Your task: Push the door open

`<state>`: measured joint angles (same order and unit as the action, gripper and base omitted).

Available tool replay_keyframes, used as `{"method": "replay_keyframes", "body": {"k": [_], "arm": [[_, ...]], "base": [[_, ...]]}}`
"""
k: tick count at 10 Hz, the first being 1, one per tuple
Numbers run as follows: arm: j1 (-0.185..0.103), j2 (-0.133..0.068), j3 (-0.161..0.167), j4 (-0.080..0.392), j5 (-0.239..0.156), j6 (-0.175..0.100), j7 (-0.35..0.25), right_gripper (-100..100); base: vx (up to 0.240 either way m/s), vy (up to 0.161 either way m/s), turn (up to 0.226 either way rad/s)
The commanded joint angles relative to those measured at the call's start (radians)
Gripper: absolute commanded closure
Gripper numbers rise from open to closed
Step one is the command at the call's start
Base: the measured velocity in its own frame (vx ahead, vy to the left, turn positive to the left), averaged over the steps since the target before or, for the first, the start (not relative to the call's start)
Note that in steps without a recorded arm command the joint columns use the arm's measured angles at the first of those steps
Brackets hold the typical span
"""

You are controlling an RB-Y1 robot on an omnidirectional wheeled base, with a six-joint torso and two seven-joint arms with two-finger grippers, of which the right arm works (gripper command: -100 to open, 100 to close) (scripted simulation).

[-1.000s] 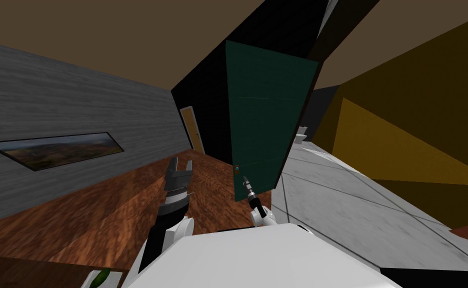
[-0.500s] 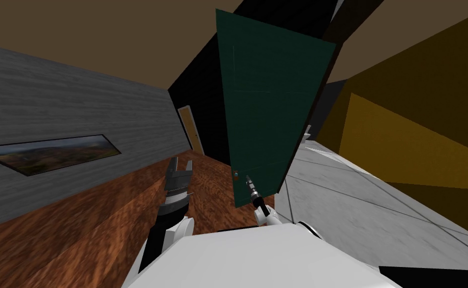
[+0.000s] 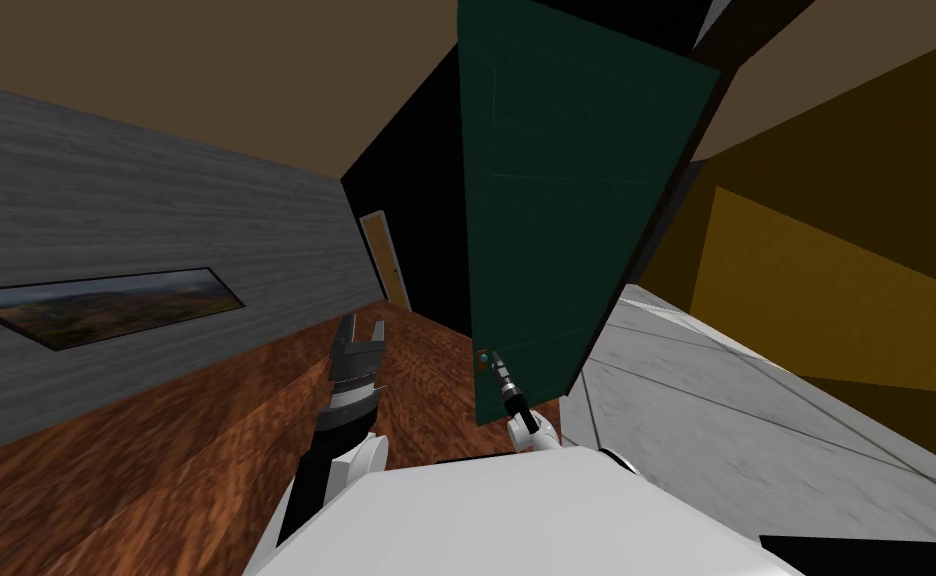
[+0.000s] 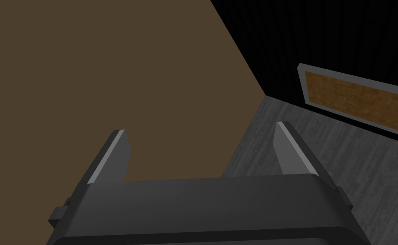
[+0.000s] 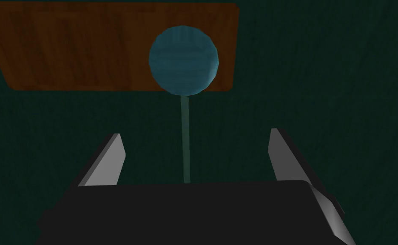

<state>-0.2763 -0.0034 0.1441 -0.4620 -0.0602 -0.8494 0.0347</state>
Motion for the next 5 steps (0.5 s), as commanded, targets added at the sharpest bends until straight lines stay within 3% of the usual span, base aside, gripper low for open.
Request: {"method": "replay_keyframes", "body": {"k": [1, 2, 3, 4, 5], "arm": [[-0.004, 0.022, -0.003, 0.010, -0.002, -0.006, 0.001, -100], [-0.004, 0.042, -0.005, 0.010, -0.002, -0.007, 0.001, -100], [-0.003, 0.026, -0.006, 0.011, -0.003, -0.005, 0.001, -100], [-0.003, 0.026, -0.006, 0.011, -0.003, -0.005, 0.001, 100], [-0.003, 0.026, -0.006, 0.011, -0.003, -0.005, 0.001, 100]], "base": [[0.167, 0.123, 0.029], [0.132, 0.110, -0.022], [0.046, 0.047, -0.019], [-0.008, -0.007, 0.016], [-0.015, -0.019, 0.012]]}}
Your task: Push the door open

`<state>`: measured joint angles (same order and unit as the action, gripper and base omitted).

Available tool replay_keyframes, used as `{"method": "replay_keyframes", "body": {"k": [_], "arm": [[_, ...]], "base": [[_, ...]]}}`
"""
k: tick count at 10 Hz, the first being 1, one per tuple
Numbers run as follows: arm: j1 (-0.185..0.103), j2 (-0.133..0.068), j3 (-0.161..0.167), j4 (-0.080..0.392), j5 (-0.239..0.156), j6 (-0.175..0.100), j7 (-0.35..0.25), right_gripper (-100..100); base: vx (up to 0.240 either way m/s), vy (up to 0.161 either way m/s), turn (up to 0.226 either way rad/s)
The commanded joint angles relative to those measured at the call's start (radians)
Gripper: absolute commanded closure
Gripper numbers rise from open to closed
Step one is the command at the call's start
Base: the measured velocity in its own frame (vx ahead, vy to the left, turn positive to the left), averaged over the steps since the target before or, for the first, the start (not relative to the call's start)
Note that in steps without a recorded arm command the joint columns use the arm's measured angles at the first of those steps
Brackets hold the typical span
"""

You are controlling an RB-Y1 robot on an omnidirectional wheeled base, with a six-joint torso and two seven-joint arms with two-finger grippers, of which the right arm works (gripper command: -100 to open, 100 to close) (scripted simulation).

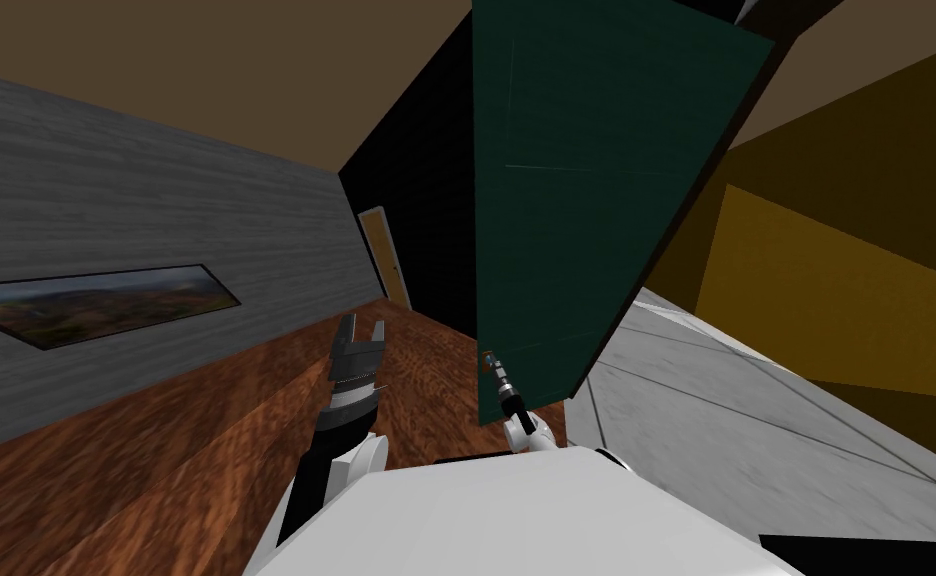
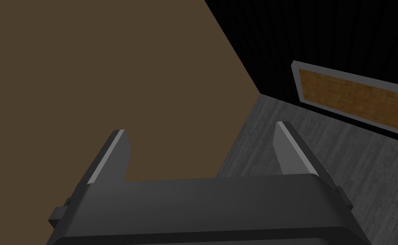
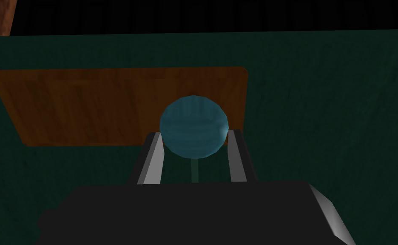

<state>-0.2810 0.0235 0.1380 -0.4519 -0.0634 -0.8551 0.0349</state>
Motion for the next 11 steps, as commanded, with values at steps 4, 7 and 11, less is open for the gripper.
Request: {"method": "replay_keyframes", "body": {"k": [4, 7, 11], "arm": [[0.001, -0.001, 0.000, 0.000, 0.000, 0.000, 0.001, 100], [0.002, -0.042, -0.033, -0.001, -0.020, 0.002, 0.012, 100], [0.030, -0.064, -0.021, -0.043, -0.015, 0.020, 0.018, -100]], "base": [[-0.006, -0.005, 0.002], [0.139, 0.102, -0.067], [-0.090, 0.027, -0.054]]}}
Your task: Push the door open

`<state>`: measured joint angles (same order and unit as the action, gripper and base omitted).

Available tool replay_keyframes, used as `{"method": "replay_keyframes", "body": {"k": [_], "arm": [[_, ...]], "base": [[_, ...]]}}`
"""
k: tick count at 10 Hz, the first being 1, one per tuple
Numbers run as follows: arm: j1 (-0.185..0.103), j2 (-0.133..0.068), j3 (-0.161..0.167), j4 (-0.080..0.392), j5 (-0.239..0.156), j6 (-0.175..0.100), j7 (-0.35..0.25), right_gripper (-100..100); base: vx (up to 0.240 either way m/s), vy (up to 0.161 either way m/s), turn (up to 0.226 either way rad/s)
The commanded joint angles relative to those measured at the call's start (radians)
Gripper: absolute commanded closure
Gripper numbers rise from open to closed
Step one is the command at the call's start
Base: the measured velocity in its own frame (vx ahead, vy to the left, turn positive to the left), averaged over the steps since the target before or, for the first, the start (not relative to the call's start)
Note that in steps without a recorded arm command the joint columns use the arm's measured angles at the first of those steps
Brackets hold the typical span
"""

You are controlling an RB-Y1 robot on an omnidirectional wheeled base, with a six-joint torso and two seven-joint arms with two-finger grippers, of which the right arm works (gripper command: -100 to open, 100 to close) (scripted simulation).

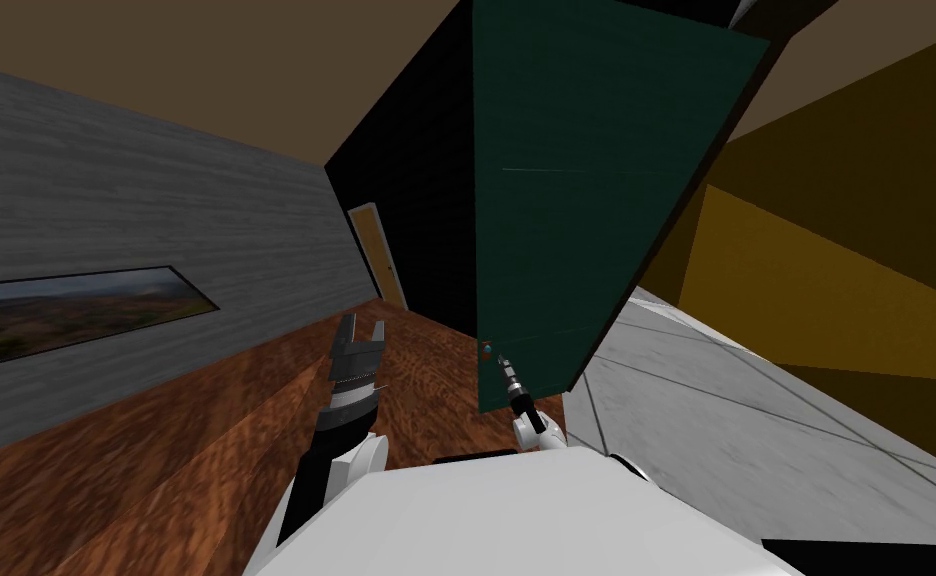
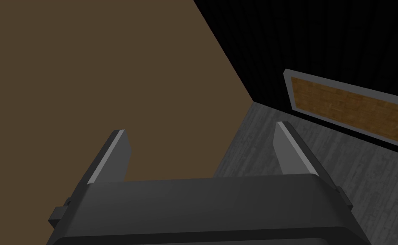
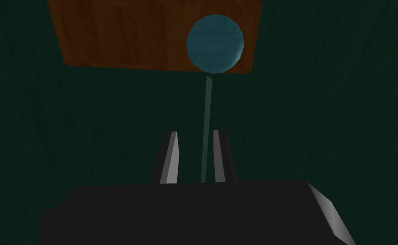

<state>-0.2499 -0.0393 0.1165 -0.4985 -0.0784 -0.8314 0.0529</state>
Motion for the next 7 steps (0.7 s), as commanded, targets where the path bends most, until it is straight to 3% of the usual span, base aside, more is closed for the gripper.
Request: {"method": "replay_keyframes", "body": {"k": [1, 5, 6, 7], "arm": [[0.000, 0.005, 0.002, 0.002, 0.000, -0.004, 0.002, -100], [0.004, 0.076, 0.008, -0.005, 0.000, -0.003, 0.006, -100], [0.019, 0.066, 0.010, -0.032, 0.002, 0.010, 0.008, -100], [0.022, 0.039, 0.008, -0.033, 0.001, 0.006, 0.009, -100]], "base": [[-0.240, -0.009, -0.052], [-0.211, -0.016, -0.049], [-0.058, 0.002, -0.005], [0.075, 0.013, 0.027]]}}
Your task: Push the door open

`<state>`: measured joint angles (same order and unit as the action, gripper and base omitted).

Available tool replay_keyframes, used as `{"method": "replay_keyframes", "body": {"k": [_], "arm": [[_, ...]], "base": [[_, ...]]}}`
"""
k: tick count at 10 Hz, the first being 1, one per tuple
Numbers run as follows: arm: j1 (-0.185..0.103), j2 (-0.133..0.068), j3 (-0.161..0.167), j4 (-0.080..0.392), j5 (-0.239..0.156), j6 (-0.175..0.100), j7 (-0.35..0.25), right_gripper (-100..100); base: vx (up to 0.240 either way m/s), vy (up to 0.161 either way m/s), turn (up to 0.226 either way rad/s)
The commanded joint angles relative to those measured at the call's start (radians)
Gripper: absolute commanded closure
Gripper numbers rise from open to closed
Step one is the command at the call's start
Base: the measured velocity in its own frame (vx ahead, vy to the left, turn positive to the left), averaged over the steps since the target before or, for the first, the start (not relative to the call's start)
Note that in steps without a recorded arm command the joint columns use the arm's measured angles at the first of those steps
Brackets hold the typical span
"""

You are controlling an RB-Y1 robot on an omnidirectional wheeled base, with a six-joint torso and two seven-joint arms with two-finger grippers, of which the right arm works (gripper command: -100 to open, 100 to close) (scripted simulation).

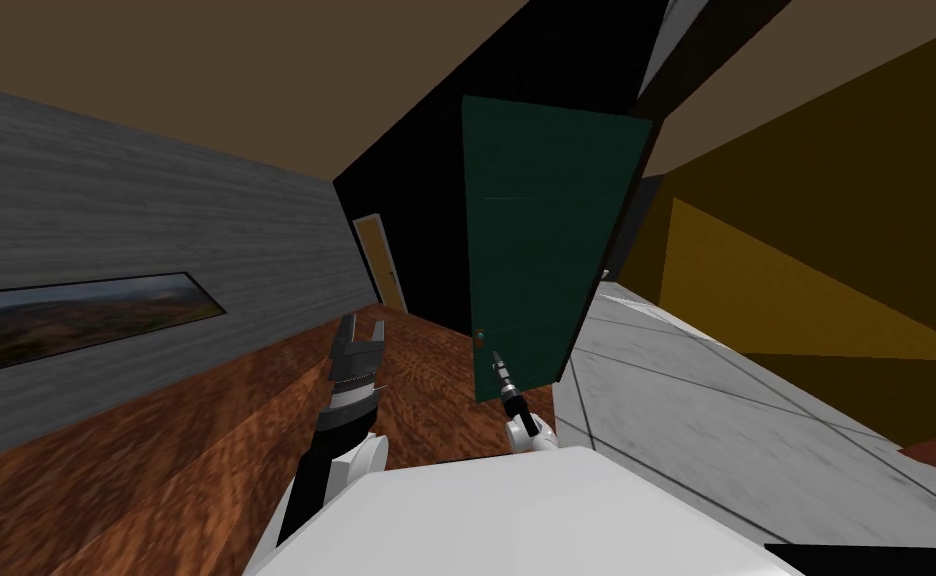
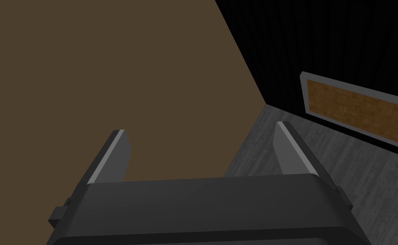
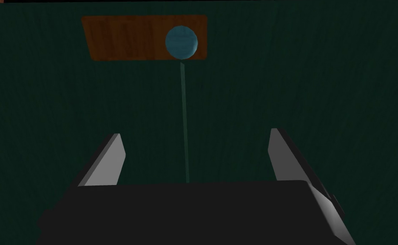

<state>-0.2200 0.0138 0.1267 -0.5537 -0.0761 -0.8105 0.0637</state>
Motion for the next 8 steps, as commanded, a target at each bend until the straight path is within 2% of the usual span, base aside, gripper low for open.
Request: {"method": "replay_keyframes", "body": {"k": [1, 3, 5, 7, 8], "arm": [[-0.007, -0.024, -0.003, 0.023, -0.003, -0.017, -0.001, -100], [-0.005, -0.037, -0.005, 0.024, -0.004, -0.024, 0.000, -100], [-0.003, -0.038, -0.009, 0.026, -0.007, -0.032, 0.002, -100], [0.000, -0.023, -0.011, 0.027, -0.009, -0.040, 0.003, -100], [0.001, -0.004, -0.013, 0.028, -0.010, -0.044, 0.004, -100]], "base": [[0.194, 0.006, 0.027], [0.215, 0.027, 0.026], [0.200, 0.069, 0.025], [0.272, 0.034, 0.032], [0.255, 0.074, 0.035]]}}
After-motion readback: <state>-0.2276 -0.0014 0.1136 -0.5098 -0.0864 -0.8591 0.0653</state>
